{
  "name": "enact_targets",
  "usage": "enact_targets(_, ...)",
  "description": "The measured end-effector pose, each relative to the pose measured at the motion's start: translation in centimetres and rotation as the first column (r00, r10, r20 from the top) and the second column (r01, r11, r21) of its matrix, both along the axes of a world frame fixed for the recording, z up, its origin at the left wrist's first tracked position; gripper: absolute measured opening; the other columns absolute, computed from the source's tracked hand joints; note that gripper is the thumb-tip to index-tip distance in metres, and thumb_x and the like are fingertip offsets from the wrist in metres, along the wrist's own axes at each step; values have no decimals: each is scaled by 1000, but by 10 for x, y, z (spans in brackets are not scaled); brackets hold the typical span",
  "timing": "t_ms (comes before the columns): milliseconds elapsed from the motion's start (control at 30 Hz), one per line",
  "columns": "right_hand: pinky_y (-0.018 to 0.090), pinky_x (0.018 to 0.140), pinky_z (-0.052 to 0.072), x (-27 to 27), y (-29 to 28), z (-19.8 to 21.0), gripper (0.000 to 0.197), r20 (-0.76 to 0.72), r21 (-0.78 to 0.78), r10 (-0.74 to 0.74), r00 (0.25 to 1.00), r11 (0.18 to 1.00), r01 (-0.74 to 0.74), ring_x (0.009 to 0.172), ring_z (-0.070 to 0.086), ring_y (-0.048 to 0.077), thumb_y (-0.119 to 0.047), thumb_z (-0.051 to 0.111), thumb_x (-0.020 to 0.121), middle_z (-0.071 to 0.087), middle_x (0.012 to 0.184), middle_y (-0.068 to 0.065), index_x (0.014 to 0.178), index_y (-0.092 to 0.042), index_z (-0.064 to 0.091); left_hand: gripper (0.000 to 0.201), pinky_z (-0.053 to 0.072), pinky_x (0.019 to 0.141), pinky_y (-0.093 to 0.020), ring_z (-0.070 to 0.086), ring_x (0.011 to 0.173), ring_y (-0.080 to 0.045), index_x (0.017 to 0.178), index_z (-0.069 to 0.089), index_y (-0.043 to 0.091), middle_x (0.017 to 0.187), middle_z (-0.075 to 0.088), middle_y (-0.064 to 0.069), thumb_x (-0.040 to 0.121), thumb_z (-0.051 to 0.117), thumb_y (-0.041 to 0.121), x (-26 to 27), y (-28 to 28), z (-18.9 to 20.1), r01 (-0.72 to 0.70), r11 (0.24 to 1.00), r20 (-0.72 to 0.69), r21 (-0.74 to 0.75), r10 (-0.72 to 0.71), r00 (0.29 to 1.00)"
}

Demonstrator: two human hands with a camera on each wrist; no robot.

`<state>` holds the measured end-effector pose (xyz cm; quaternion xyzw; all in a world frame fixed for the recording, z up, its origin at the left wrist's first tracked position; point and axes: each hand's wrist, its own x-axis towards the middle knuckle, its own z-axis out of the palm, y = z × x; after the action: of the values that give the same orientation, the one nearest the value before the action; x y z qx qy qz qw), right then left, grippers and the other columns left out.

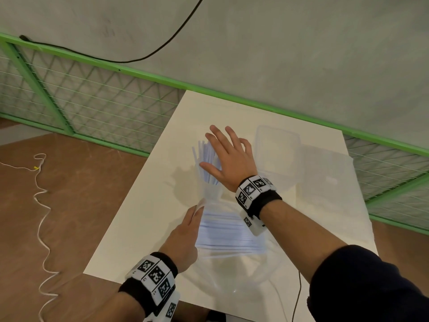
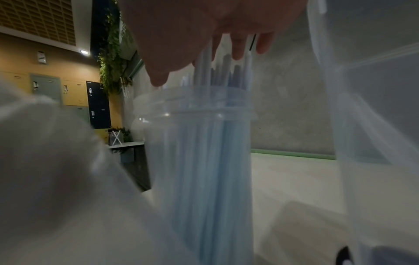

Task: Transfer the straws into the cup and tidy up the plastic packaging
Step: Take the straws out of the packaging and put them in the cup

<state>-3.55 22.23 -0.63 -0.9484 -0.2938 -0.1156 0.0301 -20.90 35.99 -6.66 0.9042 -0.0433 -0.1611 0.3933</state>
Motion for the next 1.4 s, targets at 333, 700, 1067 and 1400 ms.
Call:
enact_targets(333,43,110,28,11,15,7,67,-144,-28,-23,989,999,19,143,29,24,-65,39,94,30,158,-7,150,-29,29,103,41,77,-14,58,102,-17,154,-3,27,159,-3,17,75,48,-14,-2,-1,0,-21,999,-22,31,22,1000)
enact_targets(700,37,55,51,-142,-16,-3,31,-263,127,335,905,942,-312,77,63,31,0,52,78,65,93,8,104,-12,64,102,43,80,-13,53,121,-18,153,-10,26,160,-2,10,77,47,-13,1,-4,0,-2,1000,-47,-2,2,999)
enact_targets(1067,31,60,51,-180,-45,-110,48,-316,-223,-84,945,975,13,75,61,22,-14,79,53,63,91,0,100,-15,69,106,43,66,-20,55,102,-21,151,-13,32,159,-2,11,77,49,-10,1,-14,-5,16,999,-41,36,-14,999)
enact_targets(1400,33,60,52,-174,-39,-115,47,-337,-214,-173,925,971,103,69,62,20,-15,83,47,65,82,-3,91,-20,70,100,41,55,-10,46,89,-11,153,-5,26,157,-1,15,77,49,-10,-2,-10,-6,11,998,-38,65,-9,999)
